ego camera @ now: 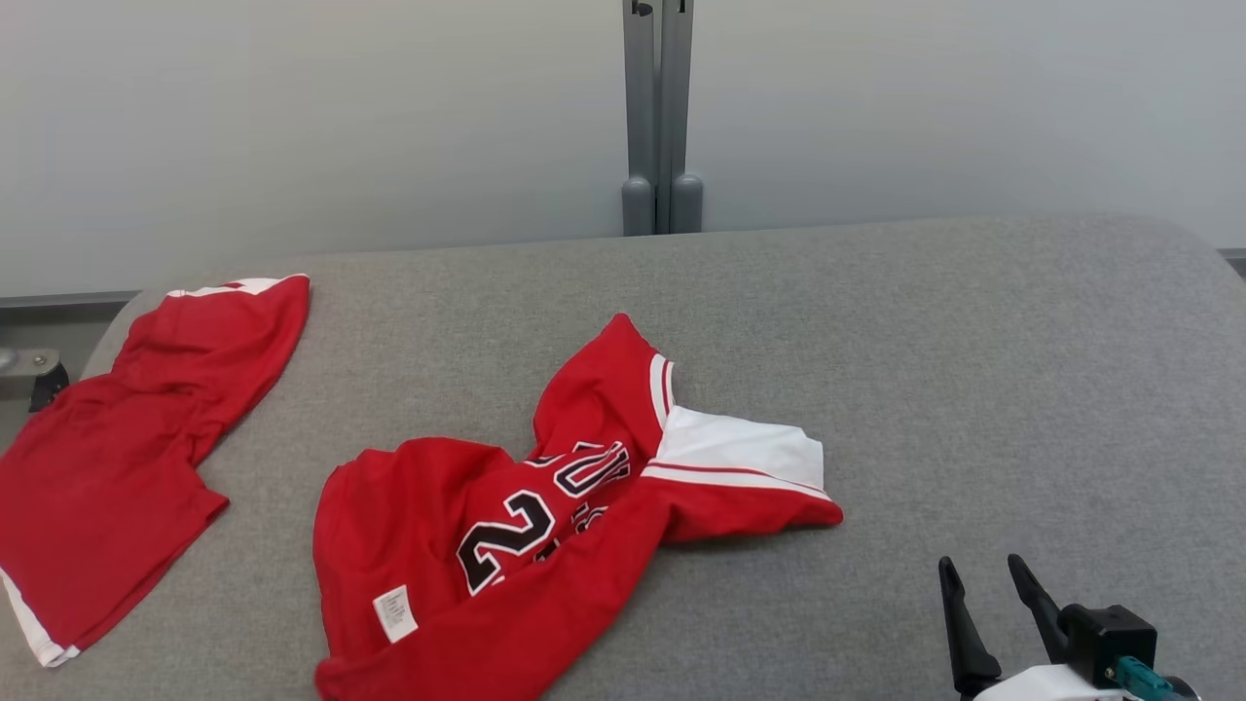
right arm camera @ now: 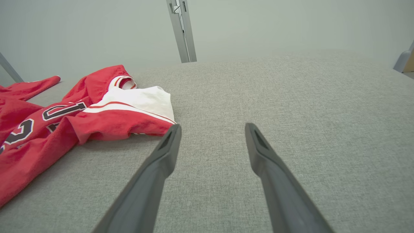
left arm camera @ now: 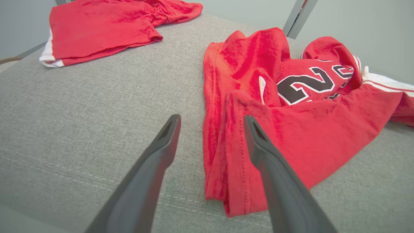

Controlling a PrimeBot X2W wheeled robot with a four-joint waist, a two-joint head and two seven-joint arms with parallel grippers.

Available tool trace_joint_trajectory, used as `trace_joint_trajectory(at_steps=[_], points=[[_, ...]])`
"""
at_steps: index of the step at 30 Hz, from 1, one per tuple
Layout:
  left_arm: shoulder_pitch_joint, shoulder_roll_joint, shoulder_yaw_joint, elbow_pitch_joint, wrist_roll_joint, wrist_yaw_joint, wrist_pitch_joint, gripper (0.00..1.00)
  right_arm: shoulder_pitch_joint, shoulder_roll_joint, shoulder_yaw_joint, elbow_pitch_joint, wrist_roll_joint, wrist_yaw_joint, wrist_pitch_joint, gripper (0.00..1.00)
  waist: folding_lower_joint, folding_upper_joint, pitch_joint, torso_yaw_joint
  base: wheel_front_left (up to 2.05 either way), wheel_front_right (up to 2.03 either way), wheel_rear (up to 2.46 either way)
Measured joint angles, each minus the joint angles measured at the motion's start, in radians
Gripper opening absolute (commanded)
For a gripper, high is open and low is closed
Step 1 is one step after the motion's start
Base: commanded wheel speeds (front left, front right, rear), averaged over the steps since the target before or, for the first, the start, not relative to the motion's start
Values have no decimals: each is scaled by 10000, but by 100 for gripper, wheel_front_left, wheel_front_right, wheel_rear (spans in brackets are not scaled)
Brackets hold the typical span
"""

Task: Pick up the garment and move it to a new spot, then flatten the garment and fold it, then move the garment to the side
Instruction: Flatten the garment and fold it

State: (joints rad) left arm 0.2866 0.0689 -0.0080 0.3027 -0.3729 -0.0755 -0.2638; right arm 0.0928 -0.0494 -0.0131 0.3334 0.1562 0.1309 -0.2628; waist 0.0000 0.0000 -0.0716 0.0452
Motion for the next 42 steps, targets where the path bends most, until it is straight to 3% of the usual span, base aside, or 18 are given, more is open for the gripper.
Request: trace_joint_trajectory(at_steps=[6, 21, 35, 42], points=[[-18, -150, 337, -1055, 351, -290, -2, 100, 63, 0, -21, -267, -113, 0, 2, 100, 0, 0, -125, -16, 0, 0, 0], [-547, -190, -585, -1960, 640, -493, -2, 100, 56, 2, 59, -1187, -619, 0, 0, 100, 0, 0, 218, -335, 0, 0, 0], [-1100, -188, -800, -1383, 897, -522, -2, 100, -22, 0, 157, -1250, -619, 0, 0, 100, 0, 0, 451, -469, 0, 0, 0], [-3520, 219, -2644, 368, 759, -537, 21, 100, -474, -2, 453, -1254, -686, 0, 2, 100, 0, 0, 971, -578, 0, 0, 0]])
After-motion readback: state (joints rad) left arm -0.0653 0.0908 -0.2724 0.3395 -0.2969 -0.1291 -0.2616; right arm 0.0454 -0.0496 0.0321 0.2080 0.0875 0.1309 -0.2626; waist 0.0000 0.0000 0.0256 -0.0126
